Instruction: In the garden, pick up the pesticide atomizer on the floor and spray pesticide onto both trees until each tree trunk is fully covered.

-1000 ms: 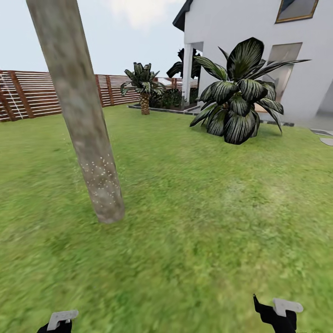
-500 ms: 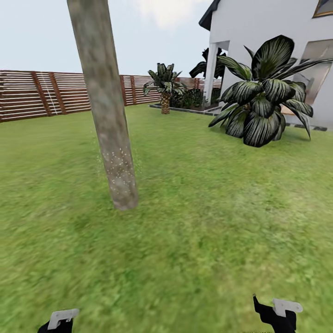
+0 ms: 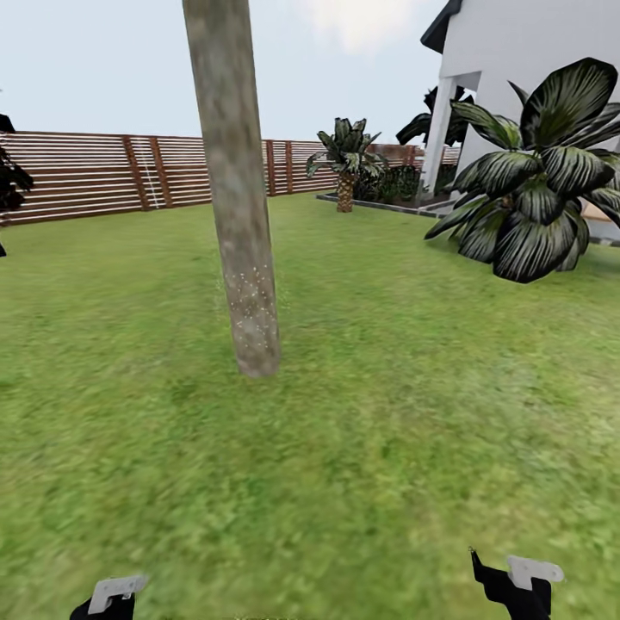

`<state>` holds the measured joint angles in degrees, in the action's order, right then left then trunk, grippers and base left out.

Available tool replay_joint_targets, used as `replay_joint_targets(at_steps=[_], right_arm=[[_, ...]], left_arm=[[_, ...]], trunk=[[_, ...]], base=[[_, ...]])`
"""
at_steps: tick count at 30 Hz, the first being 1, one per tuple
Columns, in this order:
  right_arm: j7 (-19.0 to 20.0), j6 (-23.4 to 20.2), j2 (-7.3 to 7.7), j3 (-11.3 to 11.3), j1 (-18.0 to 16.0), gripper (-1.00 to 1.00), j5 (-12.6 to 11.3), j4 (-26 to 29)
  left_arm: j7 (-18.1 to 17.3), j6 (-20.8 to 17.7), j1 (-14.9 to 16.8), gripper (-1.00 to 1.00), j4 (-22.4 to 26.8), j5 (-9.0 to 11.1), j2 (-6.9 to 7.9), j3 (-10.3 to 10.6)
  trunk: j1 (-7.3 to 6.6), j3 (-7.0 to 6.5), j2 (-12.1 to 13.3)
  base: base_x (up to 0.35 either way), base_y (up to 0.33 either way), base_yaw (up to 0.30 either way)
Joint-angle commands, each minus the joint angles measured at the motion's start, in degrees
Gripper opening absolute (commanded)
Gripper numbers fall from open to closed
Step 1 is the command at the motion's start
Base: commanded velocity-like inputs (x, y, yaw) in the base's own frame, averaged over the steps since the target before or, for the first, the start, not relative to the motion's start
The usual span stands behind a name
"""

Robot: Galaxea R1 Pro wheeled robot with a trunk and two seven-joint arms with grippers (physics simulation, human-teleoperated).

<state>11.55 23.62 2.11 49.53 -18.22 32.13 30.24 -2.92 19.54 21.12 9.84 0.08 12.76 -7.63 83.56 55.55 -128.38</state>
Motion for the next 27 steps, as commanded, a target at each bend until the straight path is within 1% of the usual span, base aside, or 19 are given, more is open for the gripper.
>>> replay_joint_targets(at_steps=[1, 16, 27], right_arm=[[0.5, 0.3, -0.03, 0.5, -0.1, 1.0, 0.3, 0.0], [0.4, 0.3, 0.0, 0.5, -0.1, 1.0, 0.3, -0.1], [0.4, 0.3, -0.13, 0.4, -0.1, 1.0, 0.3, -0.2]], left_arm=[[-0.3, 0.2, 0.1, -1.0, -0.1, 0.0, -0.01, -0.4], [-0.3, 0.2, 0.1, -1.0, -0.1, 0.0, -0.1, -0.4], [-0.2, 0.2, 0.1, -1.0, -0.1, 0.0, 0.07, -0.5]], trunk=[[-0.01, 0.05, 0.0], [-0.01, 0.05, 0.0], [-0.01, 0.05, 0.0]], base=[[-0.008, -0.018, 0.279], [-0.007, -0.002, 0.279], [-0.333, 0.0, 0.279]])
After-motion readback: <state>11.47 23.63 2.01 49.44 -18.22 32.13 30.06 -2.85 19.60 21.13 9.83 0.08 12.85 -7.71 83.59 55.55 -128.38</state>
